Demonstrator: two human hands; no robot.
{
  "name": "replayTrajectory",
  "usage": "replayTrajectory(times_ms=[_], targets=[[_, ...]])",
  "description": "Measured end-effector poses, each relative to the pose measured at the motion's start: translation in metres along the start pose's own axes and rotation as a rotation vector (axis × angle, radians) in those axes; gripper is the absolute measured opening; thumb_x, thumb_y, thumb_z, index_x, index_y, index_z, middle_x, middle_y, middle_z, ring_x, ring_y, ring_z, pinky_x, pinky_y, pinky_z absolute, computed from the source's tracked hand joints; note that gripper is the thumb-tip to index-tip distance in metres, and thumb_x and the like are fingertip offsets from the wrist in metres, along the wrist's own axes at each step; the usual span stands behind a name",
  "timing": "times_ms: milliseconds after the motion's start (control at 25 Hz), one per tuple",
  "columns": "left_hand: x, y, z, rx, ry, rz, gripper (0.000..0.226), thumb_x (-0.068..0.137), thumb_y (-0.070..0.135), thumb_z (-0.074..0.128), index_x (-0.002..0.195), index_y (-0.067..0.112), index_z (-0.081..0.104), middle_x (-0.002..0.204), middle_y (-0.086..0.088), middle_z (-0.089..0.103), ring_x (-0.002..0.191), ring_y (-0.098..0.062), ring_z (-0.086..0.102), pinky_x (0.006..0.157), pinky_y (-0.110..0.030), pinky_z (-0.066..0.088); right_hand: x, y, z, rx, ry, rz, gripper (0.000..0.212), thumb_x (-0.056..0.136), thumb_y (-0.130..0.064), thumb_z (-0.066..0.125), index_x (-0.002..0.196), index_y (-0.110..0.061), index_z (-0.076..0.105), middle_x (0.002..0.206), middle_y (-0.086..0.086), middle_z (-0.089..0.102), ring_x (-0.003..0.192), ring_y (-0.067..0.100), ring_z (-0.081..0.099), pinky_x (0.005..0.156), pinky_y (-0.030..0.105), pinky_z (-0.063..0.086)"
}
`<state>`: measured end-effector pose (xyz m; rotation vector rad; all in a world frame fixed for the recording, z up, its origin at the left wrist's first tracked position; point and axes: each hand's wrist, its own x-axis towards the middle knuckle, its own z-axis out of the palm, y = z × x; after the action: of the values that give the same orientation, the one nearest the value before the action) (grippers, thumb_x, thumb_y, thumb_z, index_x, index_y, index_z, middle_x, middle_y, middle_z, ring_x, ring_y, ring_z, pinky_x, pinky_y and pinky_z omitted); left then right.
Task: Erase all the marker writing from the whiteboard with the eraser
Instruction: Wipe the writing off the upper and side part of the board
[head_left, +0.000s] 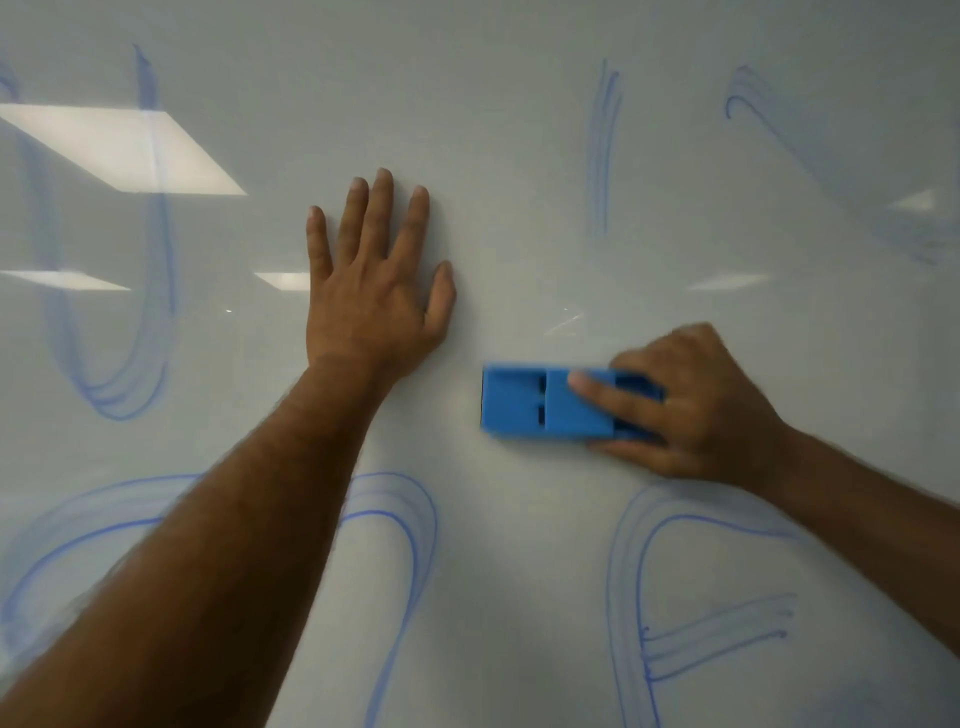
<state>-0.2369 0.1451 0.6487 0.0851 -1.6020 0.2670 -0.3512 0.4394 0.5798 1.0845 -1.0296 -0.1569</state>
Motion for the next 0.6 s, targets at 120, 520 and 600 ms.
replayTrajectory(times_ms=[120,520,600], targets=[[0.0,0.001,-0.001,0.01,0.002,0.002,0.074,0.096,0.054,0.022,0.161,0.019,0.021,0.169,-0.012,0.014,0.156,-0.029,0.008,0.125,-0.054,0.0,-0.002,0.009,-0.008,-0.027,-0.069,-0.047,0.051,0.1,-0.05,0.058,0.142,-0.023,0.053,0.102,0.013,0.069,0.079,0.03,0.061,0.078,0.043,0.043],[-0.001,0.003,-0.001,0.004,-0.011,0.01,0.072,0.098,0.052,0.021,0.162,0.018,0.018,0.169,-0.014,0.012,0.156,-0.03,0.006,0.124,-0.056,-0.001,0.035,-0.019,0.009,-0.051,0.069,0.266,0.056,0.099,-0.055,0.059,0.144,-0.022,0.052,0.096,0.012,0.065,0.075,0.031,0.058,0.07,0.043,0.044],[-0.001,0.003,0.001,0.004,-0.004,0.015,0.072,0.098,0.052,0.021,0.161,0.017,0.019,0.168,-0.014,0.013,0.156,-0.031,0.007,0.124,-0.057,0.0,0.029,-0.038,0.007,-0.012,-0.004,0.097,0.054,0.099,-0.052,0.06,0.144,-0.023,0.05,0.099,0.013,0.067,0.077,0.03,0.059,0.073,0.042,0.045]])
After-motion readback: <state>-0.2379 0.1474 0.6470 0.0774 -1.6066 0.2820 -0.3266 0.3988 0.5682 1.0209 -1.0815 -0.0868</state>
